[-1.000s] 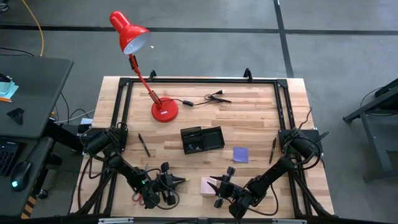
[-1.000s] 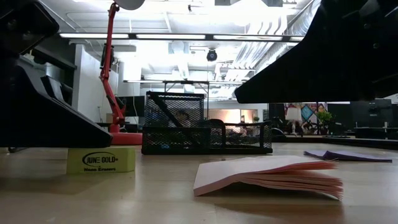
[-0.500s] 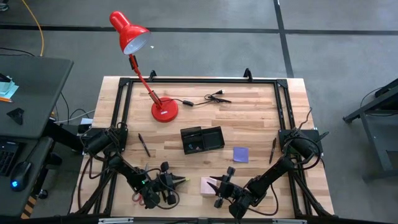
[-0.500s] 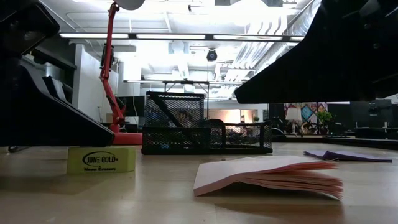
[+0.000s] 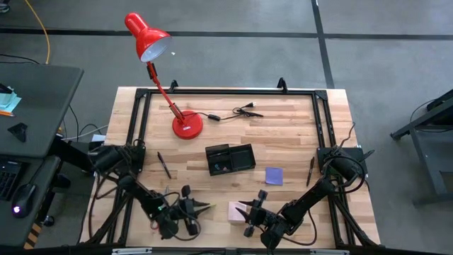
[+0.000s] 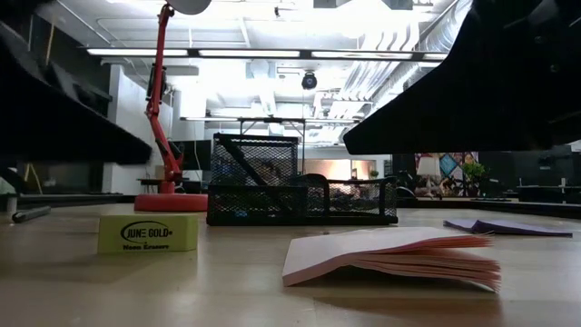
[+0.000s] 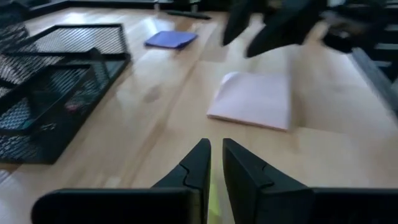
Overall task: Pick and place office supplies into organizer
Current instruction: Put the yellow eraser into the black desk organizer
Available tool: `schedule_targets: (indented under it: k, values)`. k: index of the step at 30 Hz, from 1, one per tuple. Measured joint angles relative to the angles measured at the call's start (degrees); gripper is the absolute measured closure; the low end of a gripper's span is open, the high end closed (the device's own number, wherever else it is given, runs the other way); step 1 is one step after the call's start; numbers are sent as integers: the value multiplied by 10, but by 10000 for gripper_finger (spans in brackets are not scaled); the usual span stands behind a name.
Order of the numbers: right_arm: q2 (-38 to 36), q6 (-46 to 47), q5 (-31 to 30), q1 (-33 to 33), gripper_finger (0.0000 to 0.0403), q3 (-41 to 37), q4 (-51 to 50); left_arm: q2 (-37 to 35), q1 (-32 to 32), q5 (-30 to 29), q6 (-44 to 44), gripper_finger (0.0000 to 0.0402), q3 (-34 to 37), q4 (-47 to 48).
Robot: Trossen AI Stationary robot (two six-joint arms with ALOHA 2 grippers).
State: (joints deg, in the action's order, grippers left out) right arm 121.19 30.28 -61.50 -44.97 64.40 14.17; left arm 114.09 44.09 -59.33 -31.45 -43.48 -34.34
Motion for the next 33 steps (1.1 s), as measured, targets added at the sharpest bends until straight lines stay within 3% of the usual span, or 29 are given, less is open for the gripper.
schedule_targets:
  k: [4,13,19,23,33]
  values:
    - [0,10,0,1,289,0,-4,-3,9,-3,-4,342,0,7]
    - [0,25,11,8,289,0,-15,-2,-2,30,-65,217,0,67]
    - [0,25,20,11,289,0,-15,-2,-2,36,-68,163,0,73]
    - [0,25,20,11,289,0,-15,-2,-2,35,-81,159,0,98]
    - [0,25,20,11,289,0,-16,13,-3,31,-95,194,0,103]
